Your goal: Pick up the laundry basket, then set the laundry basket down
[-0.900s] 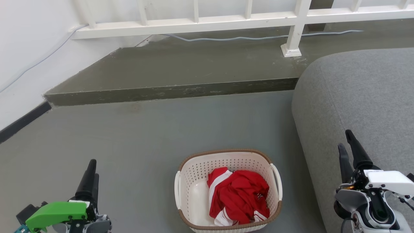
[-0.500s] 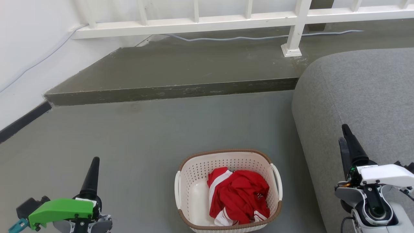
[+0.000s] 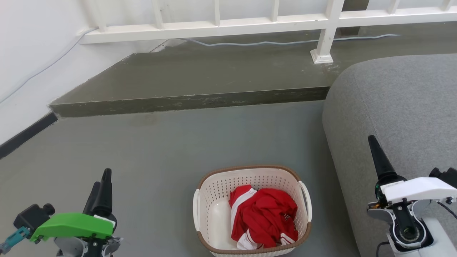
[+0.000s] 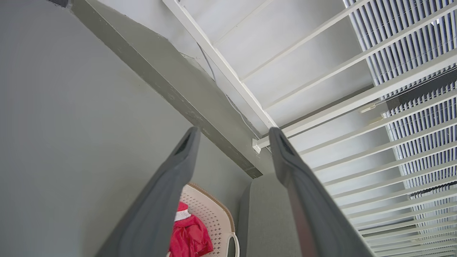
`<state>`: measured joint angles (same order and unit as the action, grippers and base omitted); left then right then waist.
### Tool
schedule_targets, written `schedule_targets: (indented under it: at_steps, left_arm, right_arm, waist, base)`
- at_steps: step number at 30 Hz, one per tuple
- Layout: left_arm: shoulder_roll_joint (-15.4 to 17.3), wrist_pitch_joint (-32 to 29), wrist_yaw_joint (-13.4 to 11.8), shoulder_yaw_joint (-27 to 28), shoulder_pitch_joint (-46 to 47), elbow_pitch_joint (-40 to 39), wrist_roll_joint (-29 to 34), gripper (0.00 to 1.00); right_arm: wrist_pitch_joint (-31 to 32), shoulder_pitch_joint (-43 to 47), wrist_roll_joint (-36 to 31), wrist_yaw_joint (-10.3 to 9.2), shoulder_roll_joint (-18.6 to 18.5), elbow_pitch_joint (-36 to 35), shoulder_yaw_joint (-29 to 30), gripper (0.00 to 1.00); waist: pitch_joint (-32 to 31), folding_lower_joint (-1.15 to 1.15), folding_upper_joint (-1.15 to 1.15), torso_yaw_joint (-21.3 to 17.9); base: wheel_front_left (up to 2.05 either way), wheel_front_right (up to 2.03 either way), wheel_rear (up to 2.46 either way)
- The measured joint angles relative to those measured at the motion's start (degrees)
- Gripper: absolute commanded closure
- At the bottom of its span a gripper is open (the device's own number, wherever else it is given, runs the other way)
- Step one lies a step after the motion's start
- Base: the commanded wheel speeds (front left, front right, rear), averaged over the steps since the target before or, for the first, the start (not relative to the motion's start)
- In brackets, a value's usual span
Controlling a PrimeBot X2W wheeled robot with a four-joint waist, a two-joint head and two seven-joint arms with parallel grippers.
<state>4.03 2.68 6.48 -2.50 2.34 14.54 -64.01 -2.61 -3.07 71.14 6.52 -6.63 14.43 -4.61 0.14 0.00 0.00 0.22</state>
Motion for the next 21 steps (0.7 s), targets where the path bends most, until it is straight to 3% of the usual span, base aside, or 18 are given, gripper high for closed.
schedule_targets:
  at_steps: [21]
  left_arm:
    - [-0.7,4.3,-3.0,-3.2,0.0,-2.2,20.3,0.0]
  right_arm:
    - [-4.4,-1.3,-19.8,-2.12,-1.0,-0.2,-3.2,0.0]
  waist:
    - [0.2,0.0,0.0,-0.2]
  base:
    - [0.0,0.0,0.0]
